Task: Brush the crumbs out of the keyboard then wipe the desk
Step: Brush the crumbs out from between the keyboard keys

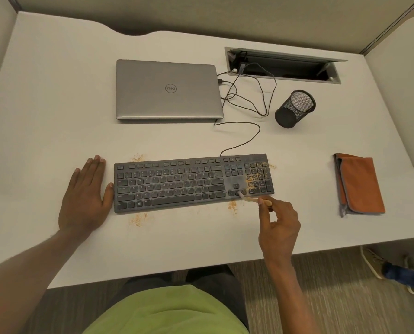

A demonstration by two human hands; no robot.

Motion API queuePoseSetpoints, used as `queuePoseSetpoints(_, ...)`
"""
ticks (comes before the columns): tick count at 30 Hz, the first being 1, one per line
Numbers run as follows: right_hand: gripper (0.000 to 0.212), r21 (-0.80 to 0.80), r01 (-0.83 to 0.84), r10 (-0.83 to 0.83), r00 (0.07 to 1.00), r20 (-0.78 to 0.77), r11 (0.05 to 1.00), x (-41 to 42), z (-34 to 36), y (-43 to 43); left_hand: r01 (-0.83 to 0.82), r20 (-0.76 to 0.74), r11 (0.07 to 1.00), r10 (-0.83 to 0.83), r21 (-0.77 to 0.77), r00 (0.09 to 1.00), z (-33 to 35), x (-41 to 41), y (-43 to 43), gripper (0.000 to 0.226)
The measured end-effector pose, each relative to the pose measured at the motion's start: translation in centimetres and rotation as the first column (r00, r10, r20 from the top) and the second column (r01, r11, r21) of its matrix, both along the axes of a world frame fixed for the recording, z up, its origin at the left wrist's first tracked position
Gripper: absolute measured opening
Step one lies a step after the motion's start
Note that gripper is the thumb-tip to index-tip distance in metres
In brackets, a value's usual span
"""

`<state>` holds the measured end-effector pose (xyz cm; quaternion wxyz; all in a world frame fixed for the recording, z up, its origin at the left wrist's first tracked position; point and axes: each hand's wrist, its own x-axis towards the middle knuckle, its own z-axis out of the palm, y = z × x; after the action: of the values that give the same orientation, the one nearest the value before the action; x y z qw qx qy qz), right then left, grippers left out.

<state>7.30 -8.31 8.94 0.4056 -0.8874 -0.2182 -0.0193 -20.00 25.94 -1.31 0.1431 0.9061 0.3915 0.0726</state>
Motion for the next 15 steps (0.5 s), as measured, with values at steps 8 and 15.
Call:
queuePoseSetpoints(8, 0.018, -0.034, -0.227, 0.228, 0.973, 0.035, 0.973, 2.1, 1.3, 2.0, -0.002, -0.005, 1.0, 0.002, -0.012, 1.0, 0.2, 0.1, -0.1, 0.072)
queuePoseSetpoints(15, 0.026, -0.141, -0.151, 0.154, 0.988, 0.014, 0.978, 5.1, 1.1, 0.4, 0.006, -0.02, 1.0, -0.006, -0.017, 1.0, 0.2, -0.1, 0.0, 0.073)
